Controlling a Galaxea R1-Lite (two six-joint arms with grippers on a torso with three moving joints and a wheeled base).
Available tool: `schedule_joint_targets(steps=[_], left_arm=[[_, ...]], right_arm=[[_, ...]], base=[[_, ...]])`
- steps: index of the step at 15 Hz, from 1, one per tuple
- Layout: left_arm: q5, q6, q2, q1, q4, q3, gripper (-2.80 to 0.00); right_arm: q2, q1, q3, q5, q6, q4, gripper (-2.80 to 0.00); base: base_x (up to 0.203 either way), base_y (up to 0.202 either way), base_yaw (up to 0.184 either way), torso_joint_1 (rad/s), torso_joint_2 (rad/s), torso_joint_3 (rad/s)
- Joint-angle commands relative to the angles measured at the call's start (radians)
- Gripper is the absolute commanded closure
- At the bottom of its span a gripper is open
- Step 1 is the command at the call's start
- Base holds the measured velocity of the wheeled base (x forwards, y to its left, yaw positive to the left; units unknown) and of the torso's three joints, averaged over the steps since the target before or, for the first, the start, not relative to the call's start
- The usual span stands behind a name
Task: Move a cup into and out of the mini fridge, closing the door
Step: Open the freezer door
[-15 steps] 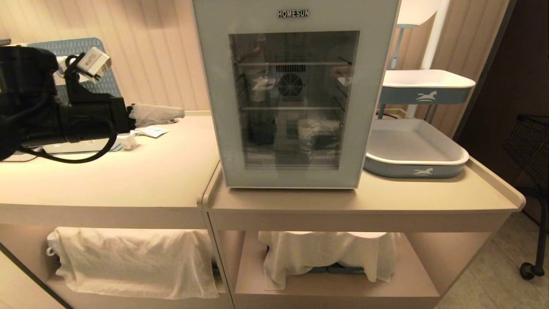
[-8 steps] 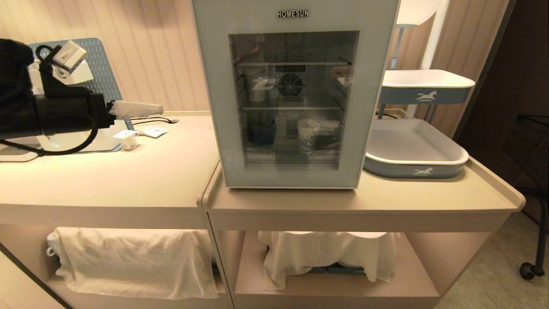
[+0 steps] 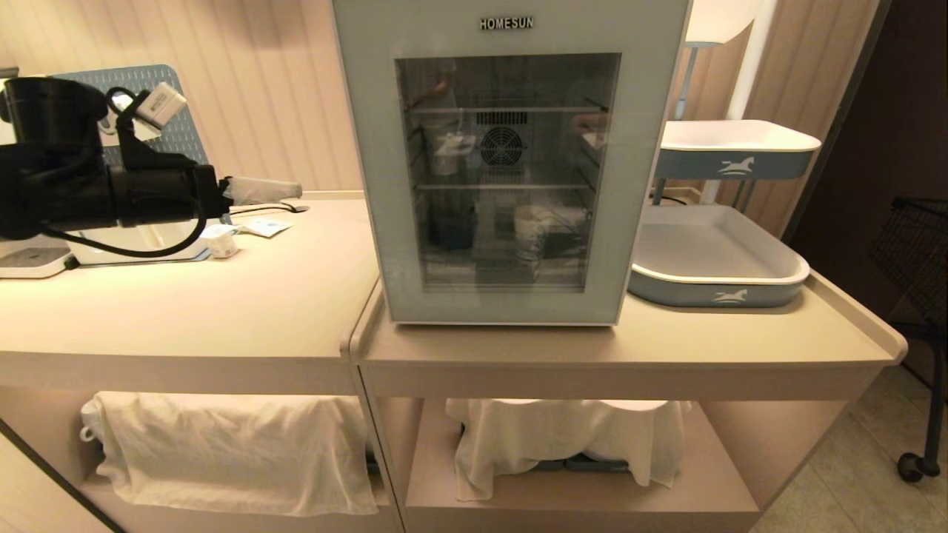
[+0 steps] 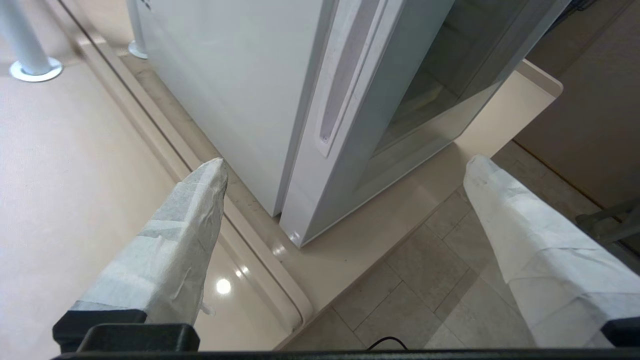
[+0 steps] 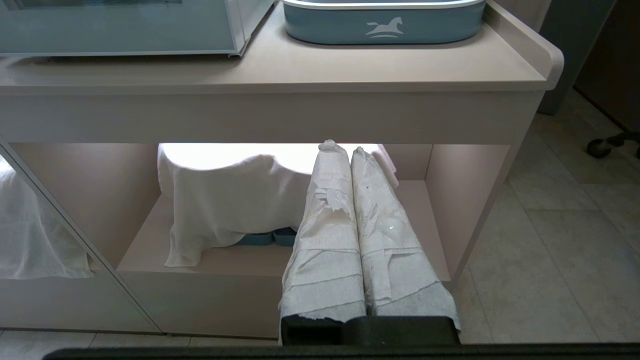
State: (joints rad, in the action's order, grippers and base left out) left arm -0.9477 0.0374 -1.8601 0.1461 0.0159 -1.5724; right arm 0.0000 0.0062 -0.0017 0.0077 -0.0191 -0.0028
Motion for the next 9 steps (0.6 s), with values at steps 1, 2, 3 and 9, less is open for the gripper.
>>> schedule_joint_targets(steps=[1,2,3,9], left_arm=[[-0.004,0.001,-0.042,-0.022,0.006,-0.015,-2.8],[0.002,0.0,-0.058,-0.037,0.011,-0.025,-2.8],[0.004,-0.001,-0.07,-0.053,0.02,-0.036,-2.8],[0.004,-0.016,-0.076,-0.133,0.055,-0.083,-2.8]], right_arm=[[0.0,0.0,0.0,0.0,-0.001,0.0,0.0],[0.0,0.001,0.0,0.0,-0.001,0.0,0.0],[0.0,0.0,0.0,0.0,-0.001,0.0,0.0],[0.0,0.001,0.0,0.0,-0.001,0.0,0.0]], base=[[0.0,0.0,0.0,0.0,0.0,0.0],[0.0,0.0,0.0,0.0,0.0,0.0],[0.0,0.0,0.0,0.0,0.0,0.0],[0.0,0.0,0.0,0.0,0.0,0.0]])
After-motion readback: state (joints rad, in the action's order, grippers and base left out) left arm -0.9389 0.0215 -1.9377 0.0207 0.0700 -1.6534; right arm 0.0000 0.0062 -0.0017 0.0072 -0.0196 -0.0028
